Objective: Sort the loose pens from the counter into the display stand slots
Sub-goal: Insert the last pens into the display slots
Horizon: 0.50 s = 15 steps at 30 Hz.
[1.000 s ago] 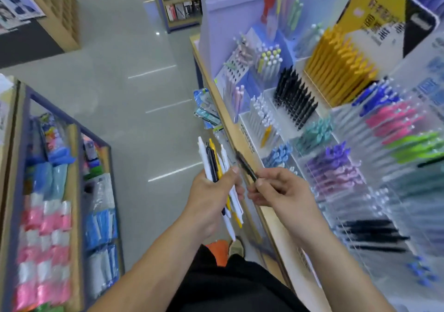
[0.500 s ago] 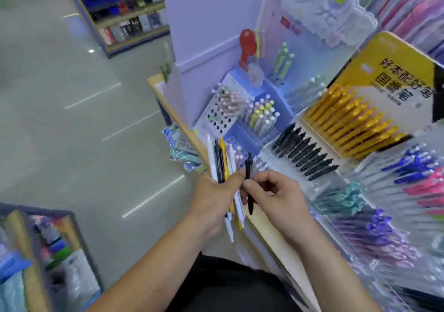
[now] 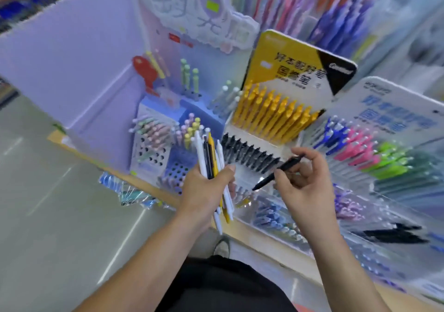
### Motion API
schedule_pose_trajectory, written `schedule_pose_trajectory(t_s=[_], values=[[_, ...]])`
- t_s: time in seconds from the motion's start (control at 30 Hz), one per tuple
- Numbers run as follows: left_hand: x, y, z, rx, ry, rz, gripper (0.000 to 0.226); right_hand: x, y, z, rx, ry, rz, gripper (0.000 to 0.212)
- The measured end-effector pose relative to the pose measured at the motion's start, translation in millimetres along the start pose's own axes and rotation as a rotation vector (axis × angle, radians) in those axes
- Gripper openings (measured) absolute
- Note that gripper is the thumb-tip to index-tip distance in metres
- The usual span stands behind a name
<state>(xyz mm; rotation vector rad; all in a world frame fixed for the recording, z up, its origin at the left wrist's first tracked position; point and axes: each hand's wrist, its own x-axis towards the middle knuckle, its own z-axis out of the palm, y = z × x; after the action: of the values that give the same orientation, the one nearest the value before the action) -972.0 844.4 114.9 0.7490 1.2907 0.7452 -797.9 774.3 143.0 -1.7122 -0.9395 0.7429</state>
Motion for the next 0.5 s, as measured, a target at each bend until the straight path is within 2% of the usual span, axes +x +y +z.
schedule_pose_trajectory(t_s=[0.07,0.3,0.4,0.5], values=[[8,2,11,0.048,-0.001,0.025,0.029,4,3,-15,-0.018,0.030,-0.020,0.042],[29,6,24,0.095,0.069,0.042,0.025,11,15,-12,-0.058,0.133,-0.079,0.007],[33,11,18,0.134,0.036,0.057,0.020,10,20,7,-0.139,0.179,-0.120,0.011],[41,17,8,0.162,0.015,0.070,0.020,14,23,27,-0.158,0.251,-0.067,0.014]])
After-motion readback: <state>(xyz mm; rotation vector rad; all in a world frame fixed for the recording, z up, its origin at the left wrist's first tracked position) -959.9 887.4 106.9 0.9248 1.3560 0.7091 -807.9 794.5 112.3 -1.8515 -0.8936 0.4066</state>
